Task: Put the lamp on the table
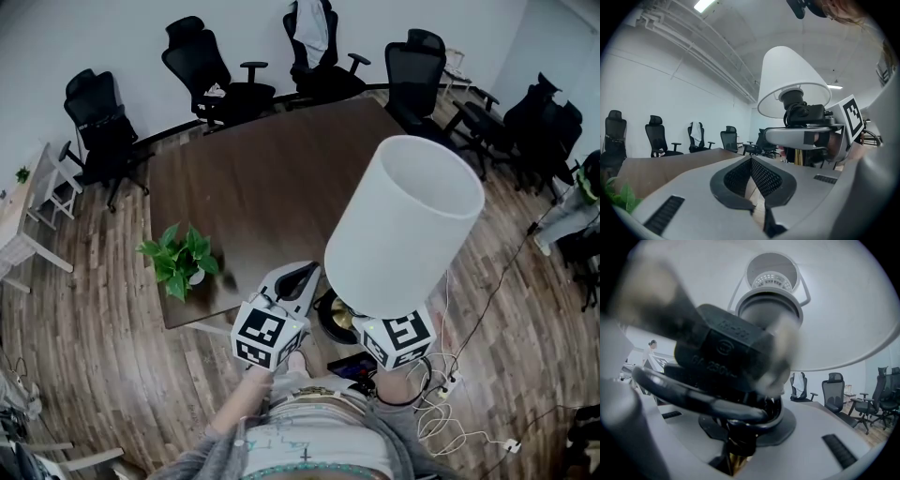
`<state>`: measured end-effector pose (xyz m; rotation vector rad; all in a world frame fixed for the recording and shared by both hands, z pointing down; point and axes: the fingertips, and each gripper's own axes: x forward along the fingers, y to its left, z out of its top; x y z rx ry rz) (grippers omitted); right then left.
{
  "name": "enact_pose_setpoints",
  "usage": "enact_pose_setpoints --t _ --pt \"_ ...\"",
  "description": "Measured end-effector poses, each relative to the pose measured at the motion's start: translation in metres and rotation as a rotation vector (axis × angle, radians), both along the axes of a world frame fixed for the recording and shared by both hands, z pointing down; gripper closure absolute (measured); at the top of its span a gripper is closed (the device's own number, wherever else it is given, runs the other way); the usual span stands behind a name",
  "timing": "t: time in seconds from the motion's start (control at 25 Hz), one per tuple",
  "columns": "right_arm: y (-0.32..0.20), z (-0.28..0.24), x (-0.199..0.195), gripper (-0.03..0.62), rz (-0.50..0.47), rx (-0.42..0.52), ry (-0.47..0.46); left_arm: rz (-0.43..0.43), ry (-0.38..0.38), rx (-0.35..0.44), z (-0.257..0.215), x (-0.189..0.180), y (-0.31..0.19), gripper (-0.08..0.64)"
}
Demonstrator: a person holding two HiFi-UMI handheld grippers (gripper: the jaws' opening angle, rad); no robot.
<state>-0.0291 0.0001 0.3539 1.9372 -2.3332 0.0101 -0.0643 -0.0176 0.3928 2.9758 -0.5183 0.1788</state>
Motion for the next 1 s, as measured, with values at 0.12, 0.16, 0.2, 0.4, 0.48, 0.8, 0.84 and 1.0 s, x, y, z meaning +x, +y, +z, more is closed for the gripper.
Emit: enact_pose_setpoints --t 0.12,0.16,0.2,0.4,0.48,0.8,0.84,1.0 --pt "-0.008 0.000 -0.004 0.500 0.012 0.002 0.001 0.008 0.001 -0.001 0.002 -0.005 -0.008 0.549" --pt "-0.010 0.002 -0.005 0.500 0.019 0.001 0.001 0.010 0.002 -0.003 0.003 -0.007 -0.011 0.549" --pt "-0.013 0.002 -0.006 0.500 0.022 0.001 0.002 0.013 0.001 -0.004 0.004 -0.008 -0.013 0.549" --pt "-0.021 -0.002 -0.012 0.500 0.018 -0.002 0.008 0.021 0.003 -0.013 0.005 -0.013 -0.022 0.549" --pt "-0.021 -0.003 -0.011 0.500 0.019 -0.002 0.006 0.020 0.001 -0.014 0.005 -0.013 -0.023 0.549" --pt "-0.030 0.000 0.008 0.500 0.008 -0.007 0.012 -0.004 -0.013 -0.026 0.013 -0.001 -0.029 0.549" --pt "-0.033 0.002 0.011 0.500 0.004 -0.005 0.007 -0.012 -0.014 -0.027 0.013 0.001 -0.032 0.549" --pt "-0.050 0.000 0.023 0.500 -0.035 0.004 -0.001 -0.046 -0.012 -0.024 0.008 0.015 -0.048 0.549"
